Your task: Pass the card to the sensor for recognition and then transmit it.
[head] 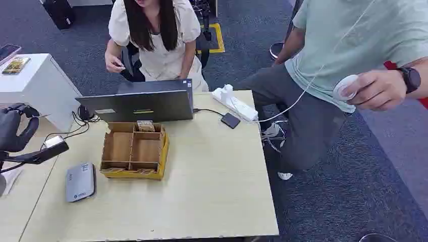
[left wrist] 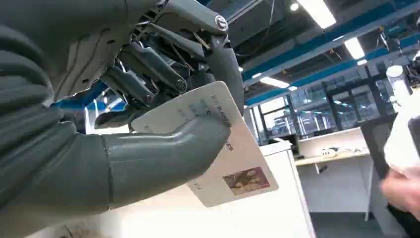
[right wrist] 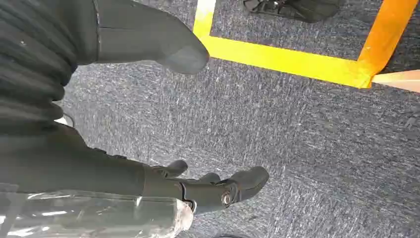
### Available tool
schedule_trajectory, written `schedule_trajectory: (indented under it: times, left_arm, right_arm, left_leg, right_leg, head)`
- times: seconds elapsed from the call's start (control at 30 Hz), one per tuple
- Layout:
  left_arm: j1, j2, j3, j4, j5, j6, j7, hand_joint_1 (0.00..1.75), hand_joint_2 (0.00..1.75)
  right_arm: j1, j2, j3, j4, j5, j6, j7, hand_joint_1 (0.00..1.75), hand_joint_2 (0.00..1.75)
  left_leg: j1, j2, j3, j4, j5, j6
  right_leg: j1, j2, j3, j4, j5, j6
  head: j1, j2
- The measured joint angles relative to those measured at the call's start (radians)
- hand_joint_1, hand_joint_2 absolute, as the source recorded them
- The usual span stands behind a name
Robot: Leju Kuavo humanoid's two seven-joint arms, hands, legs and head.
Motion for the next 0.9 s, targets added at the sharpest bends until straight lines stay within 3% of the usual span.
schedule_trajectory:
  times: [0.13,0.3,0.63,0.9]
  left_arm:
    - [-0.003,-0.006,0.003,0.002,-0.007,0.017,-0.011,1.75,1.75]
    - [0.032,-0.012,0.016,0.002,-0.075,0.152,-0.027,1.75,1.75]
    - [0.182,-0.039,0.075,0.006,-0.186,0.326,-0.026,1.75,1.75]
    - [0.294,-0.089,0.127,0.005,-0.252,0.377,-0.023,1.75,1.75]
  right_arm:
    - [0.0,0.0,-0.001,0.0,0.005,-0.001,0.0,0.0,1.75]
    - [0.0,0.0,-0.001,0.0,0.016,-0.004,0.001,0.0,1.75]
    - [0.0,0.0,-0.002,0.0,0.028,-0.008,-0.006,0.0,1.75]
    - [0.0,0.0,-0.008,0.0,0.031,-0.011,-0.006,0.0,1.75]
  left_leg:
    - [0.0,0.0,0.0,0.0,0.0,0.0]
    - [0.0,0.0,0.0,0.0,0.0,0.0]
    - [0.0,0.0,-0.001,0.0,0.0,0.0]
    - [0.0,0.0,-0.001,0.0,-0.001,0.001]
  right_leg:
    - [0.0,0.0,0.0,0.0,0.0,0.0]
    - [0.0,0.0,0.0,0.0,0.0,0.0]
    - [0.0,0.0,0.0,0.0,-0.001,0.0]
    - [0.0,-0.001,0.0,0.0,-0.001,0.001]
  head:
    - [0.0,0.0]
    - [0.0,0.0]
    - [0.0,0.0]
    - [0.0,0.0]
